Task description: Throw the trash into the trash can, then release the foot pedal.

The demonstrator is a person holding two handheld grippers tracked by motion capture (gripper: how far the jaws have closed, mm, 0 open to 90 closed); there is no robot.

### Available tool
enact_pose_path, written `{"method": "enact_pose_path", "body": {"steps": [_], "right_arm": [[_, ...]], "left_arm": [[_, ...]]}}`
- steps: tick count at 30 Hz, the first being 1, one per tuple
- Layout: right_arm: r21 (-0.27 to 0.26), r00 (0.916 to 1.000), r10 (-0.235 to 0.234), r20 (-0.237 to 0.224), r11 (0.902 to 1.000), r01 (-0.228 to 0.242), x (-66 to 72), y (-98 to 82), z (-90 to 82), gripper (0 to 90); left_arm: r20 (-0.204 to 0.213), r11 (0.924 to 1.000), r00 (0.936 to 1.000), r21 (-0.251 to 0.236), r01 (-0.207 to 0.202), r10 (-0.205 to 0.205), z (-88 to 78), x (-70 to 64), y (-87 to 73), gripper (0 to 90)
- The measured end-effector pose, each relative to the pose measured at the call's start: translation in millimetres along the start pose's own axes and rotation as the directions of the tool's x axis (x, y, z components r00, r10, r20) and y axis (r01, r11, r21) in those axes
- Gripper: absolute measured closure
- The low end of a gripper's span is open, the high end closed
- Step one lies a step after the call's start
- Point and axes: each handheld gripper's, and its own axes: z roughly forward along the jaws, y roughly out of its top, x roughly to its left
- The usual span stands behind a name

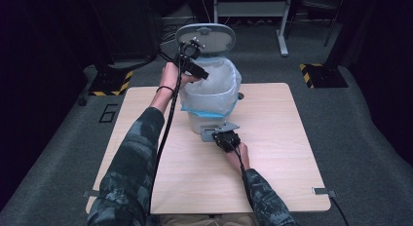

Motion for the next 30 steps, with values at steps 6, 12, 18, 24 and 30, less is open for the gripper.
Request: {"method": "enact_pose_path", "body": {"steps": [6,12,18,24,30], "right_arm": [[-0.001,1.0,-0.001,0.001,1.0,0.001,0.0,0.0,0.0,90.0],[-0.002,1.0,-0.002,-0.003,1.0,0.002,0.0,0.0,0.3,90.0],[-0.002,1.0,0.002,-0.003,1.0,-0.002,-0.2,-0.1,0.3,90.0],[-0.001,1.0,0.0,0.001,1.0,0.0,-0.2,0.1,0.0,90.0],[-0.002,1.0,-0.001,0.004,1.0,0.001,1.1,0.2,0.1,90.0]], "left_arm": [[0.015,0.9985,0.9994,-0.045,0.031,-0.03,-18.8,1.5,-10.2,14.6],[0.014,0.9972,0.9999,-0.075,0.009,-0.008,-36.4,-0.8,-23.9,10.4],[0.024,0.9951,0.9997,-0.099,-0.003,0.005,-45.0,-3.5,-41.3,9.4],[0.002,0.9941,0.9999,-0.107,-0.012,0.012,-51.0,-4.6,-65.2,9.1],[-0.001,0.9939,1.0,-0.111,0.0,0.0,-53.3,-2.3,-92.8,6.9]]}}
